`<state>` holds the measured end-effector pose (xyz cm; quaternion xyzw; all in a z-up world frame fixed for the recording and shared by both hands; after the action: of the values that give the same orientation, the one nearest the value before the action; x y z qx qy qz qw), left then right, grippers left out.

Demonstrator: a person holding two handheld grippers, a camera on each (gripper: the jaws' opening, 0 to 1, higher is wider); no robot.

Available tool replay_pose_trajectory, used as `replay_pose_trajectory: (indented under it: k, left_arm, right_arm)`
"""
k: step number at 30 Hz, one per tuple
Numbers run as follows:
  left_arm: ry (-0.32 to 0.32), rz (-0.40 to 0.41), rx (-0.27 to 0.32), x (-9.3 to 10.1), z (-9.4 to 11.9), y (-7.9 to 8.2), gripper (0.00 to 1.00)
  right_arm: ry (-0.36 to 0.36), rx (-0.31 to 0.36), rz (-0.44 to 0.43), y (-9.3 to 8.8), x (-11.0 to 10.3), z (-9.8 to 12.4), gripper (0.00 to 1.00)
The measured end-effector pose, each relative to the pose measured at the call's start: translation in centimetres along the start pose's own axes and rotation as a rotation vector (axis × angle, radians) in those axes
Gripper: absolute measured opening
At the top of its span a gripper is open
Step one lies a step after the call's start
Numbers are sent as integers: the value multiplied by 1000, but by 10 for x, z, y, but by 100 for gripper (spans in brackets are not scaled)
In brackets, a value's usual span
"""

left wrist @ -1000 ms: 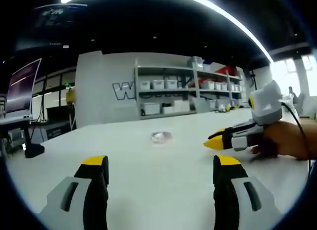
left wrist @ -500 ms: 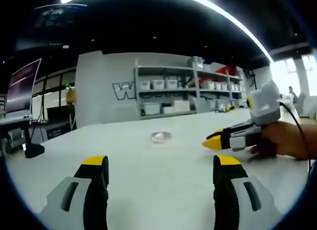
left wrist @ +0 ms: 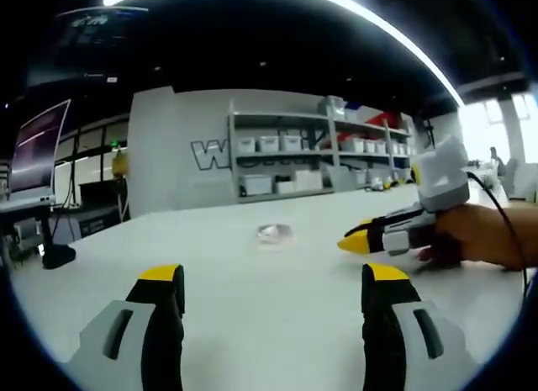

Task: Open the resealable bag by pulling the two sides of the seal apart until the entire bag opening is separated and visibly accessible.

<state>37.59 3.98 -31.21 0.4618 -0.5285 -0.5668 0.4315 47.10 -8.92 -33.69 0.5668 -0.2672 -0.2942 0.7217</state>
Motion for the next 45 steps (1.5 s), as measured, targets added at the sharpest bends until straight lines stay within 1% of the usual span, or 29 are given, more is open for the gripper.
replay_pose_trajectory:
  k: [10,21,29,31,38,45]
  left_arm:
    - [0,-2,2,3,-1,0,86]
    - [0,-6,2,6,0,0,86]
    - [0,-6,2,3,1,0,86]
    - [0,-6,3,2,2,0,86]
    - [-1,-6,1,-2,2,-1,86]
    - [-2,-8,-1,-5,1,-2,86]
  right_arm:
    - [4,-12,41,8,4,-12,19]
    - [17,-33,71,8,-1,-25,19]
    - [13,-42,87,9,-3,-33,19]
    - [10,-45,93,9,0,-38,19]
    - [8,-52,106,9,2,-50,19]
    - [10,-55,99,8,4,-60,18]
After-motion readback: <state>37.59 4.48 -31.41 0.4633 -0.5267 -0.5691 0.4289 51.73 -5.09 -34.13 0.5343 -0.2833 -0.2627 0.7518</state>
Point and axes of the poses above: the point that each gripper's makers call its tool centre point, and the gripper's own axes: z roughly backward along the fingers, x roughly to its right, y roughly out of its top, the point moved 2 cm from there along z, roughly backward along the fingers
